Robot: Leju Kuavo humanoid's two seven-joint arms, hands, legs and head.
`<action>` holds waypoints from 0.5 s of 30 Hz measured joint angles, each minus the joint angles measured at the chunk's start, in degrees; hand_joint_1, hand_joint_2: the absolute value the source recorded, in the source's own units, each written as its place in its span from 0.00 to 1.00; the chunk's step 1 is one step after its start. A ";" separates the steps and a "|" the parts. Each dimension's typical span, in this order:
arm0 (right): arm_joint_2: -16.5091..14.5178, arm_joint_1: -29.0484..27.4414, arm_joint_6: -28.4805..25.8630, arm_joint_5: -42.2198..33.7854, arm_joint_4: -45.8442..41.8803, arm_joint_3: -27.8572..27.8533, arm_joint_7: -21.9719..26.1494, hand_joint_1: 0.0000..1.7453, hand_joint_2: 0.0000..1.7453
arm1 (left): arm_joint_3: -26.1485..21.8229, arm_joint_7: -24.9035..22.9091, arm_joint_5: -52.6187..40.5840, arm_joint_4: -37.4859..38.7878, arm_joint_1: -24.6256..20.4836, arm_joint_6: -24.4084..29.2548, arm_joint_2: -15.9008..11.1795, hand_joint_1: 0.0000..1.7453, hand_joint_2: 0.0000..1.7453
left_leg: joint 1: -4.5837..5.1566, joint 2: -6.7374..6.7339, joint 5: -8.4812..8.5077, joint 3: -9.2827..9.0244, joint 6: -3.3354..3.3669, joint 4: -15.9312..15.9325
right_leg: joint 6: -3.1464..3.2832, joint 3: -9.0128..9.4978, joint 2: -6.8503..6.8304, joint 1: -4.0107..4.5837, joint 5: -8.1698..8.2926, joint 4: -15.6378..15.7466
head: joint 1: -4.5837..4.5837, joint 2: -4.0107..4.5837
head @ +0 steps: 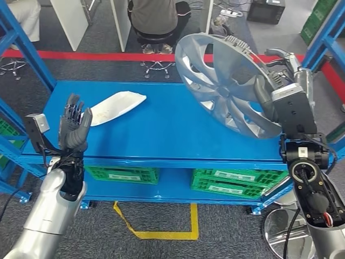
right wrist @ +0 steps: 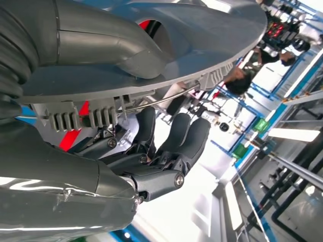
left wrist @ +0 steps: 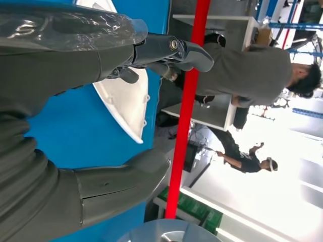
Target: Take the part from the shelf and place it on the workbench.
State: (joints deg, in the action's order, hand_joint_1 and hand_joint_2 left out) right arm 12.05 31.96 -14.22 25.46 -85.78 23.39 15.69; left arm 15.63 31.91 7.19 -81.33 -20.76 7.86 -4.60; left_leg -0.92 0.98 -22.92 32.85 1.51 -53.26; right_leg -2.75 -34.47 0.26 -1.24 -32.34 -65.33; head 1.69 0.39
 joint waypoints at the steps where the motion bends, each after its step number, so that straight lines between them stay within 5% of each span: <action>1: -0.01 -0.11 0.06 -0.05 -0.03 0.03 0.07 1.00 1.00 | 0.00 0.01 -0.01 0.00 0.13 0.04 -0.01 0.00 1.00 | 0.01 0.35 -0.08 -0.06 0.03 -0.02 | -0.08 -2.23 0.00 -0.02 -0.92 -3.85 | 0.20 0.00; 3: -0.01 -0.42 0.26 -0.11 -0.08 0.17 0.06 1.00 1.00 | 0.00 0.01 -0.07 0.00 0.40 0.15 0.01 0.00 1.00 | -0.08 1.40 -0.32 -0.29 -0.16 -0.16 | -0.14 -4.13 0.03 -0.13 0.55 -5.45 | 0.43 0.00; 5: -0.01 -0.59 0.42 -0.13 -0.23 0.29 0.03 1.00 1.00 | 0.00 0.01 -0.27 -0.01 0.54 0.39 0.01 0.00 1.00 | -0.29 2.64 -0.82 -0.58 -0.67 -0.56 | -0.13 -2.14 0.85 -0.48 5.53 1.27 | 0.76 0.00; 7: -0.02 -0.61 0.43 -0.21 -0.42 0.35 0.04 1.00 1.00 | 0.00 -0.03 -0.51 -0.04 0.55 0.62 -0.01 0.00 1.00 | -0.36 3.80 -1.18 -0.26 -1.32 -1.17 | -0.14 0.61 2.75 -0.76 8.37 7.55 | 0.98 0.01; 10: -0.08 -0.66 0.49 -0.30 -0.63 0.53 -0.01 1.00 1.00 | 0.00 -0.13 -0.62 -0.19 0.81 0.70 -0.06 0.00 1.00 | -0.56 5.46 -0.86 0.97 -2.40 -1.57 | 0.34 1.57 2.91 -0.65 7.60 9.35 | 0.74 0.00; 13: -0.25 -0.74 0.52 -0.31 -0.86 0.77 -0.08 1.00 1.00 | -0.01 -0.13 -0.65 -0.32 0.80 0.72 -0.14 0.00 1.00 | -0.35 2.77 -2.40 2.84 -3.27 -4.67 | 1.49 1.99 1.09 -0.81 7.46 9.82 | -0.32 0.01; 15: -0.29 -0.80 0.50 -0.31 -1.04 0.79 -0.04 1.00 1.00 | -0.02 -0.13 -0.66 -0.34 0.77 0.75 -0.19 0.00 1.00 | -0.18 0.18 -5.40 6.98 -3.57 -12.24 | 2.22 2.12 -0.19 -0.58 7.32 9.92 | -1.19 0.01</action>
State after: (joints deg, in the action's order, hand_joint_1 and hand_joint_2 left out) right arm 11.75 31.16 -13.73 25.16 -86.83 24.18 15.64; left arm 15.61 31.78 6.54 -81.67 -20.00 8.62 -4.79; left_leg -1.10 1.17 -28.32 39.83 -2.06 -65.49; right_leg -0.53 -32.36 0.08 -1.82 -25.03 -55.41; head 0.50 0.40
